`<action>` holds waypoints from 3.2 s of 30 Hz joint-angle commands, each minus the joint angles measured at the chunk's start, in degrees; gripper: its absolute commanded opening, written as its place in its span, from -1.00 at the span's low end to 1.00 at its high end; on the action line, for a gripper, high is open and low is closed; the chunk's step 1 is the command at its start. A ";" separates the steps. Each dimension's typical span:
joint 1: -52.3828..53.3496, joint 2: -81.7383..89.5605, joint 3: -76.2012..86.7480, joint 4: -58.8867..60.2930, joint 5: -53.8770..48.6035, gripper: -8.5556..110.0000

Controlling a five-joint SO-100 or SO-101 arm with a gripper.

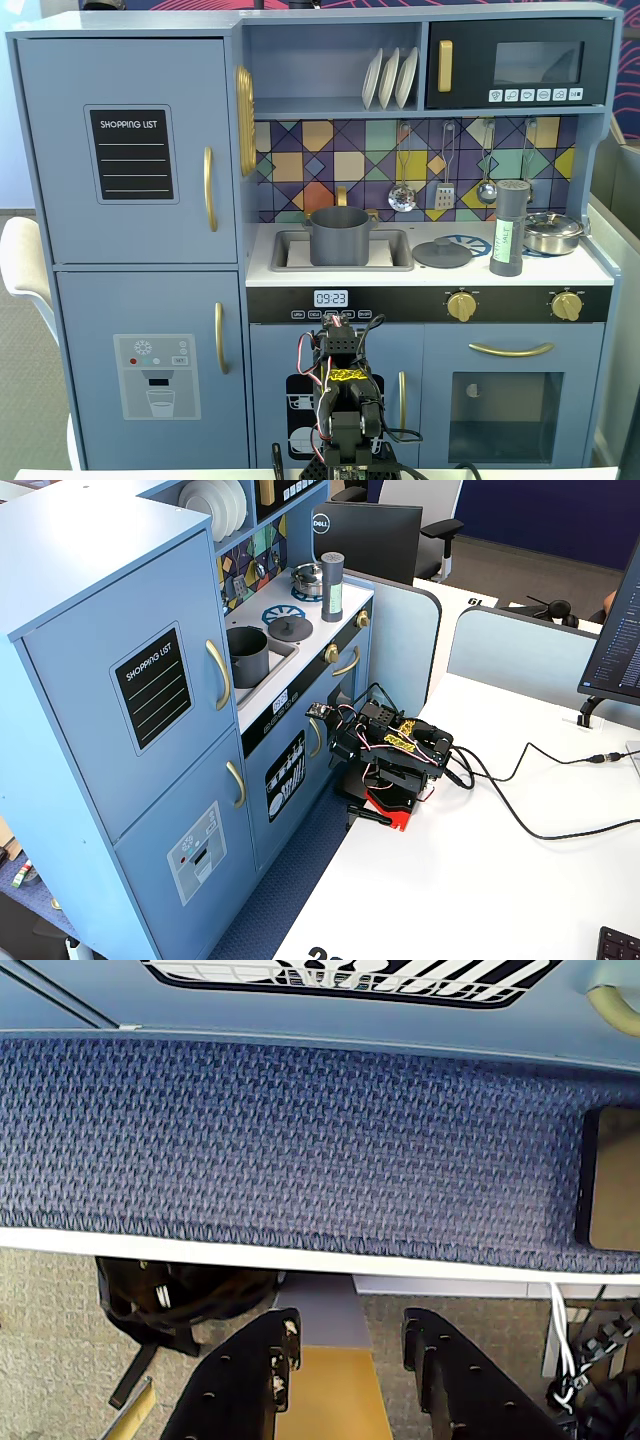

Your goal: Put salt in the gray recipient

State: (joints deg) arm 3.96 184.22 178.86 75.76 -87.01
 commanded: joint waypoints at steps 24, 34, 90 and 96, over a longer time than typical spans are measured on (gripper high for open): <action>10.90 -14.94 -31.11 -3.52 0.35 -0.85; 32.61 -18.11 -47.11 -17.75 -1.49 -0.85; 47.20 -89.38 -90.00 -78.05 1.32 -0.11; 47.11 -93.52 -93.69 -78.66 0.97 -0.13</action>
State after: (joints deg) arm 52.03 91.05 91.14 -1.32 -85.34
